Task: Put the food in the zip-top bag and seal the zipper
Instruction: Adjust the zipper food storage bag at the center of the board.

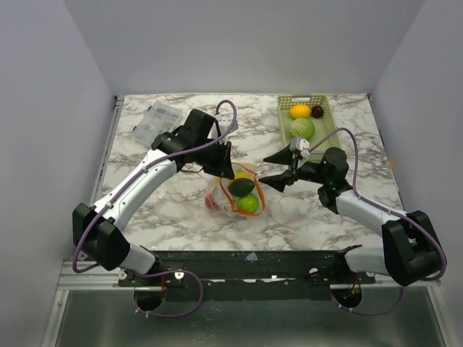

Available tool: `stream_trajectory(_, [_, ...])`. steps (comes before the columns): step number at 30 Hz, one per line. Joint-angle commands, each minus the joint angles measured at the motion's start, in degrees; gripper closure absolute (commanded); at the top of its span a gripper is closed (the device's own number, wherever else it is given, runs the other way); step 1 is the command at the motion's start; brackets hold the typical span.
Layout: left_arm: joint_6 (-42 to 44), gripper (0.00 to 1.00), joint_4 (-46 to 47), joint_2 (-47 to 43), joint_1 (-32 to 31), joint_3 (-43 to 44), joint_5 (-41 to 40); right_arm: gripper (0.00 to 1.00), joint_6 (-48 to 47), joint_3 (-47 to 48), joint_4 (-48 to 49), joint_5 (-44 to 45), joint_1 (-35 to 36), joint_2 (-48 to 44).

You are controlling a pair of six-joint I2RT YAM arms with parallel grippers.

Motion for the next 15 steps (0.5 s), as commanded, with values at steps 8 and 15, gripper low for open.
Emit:
stream_trajectory(8, [1.59, 1.00, 0.06, -2.46, 0.12, -1.16, 3.17, 0.50, -10.65, 4.52, -2.19, 0.80, 6.32, 2.04])
stream_trajectory(15, [2.33, 1.00, -0.76, -4.34, 0.14, -1.05, 0.07, 0.96, -10.60, 6.79, -8.49, 1.30, 6.36, 1.12])
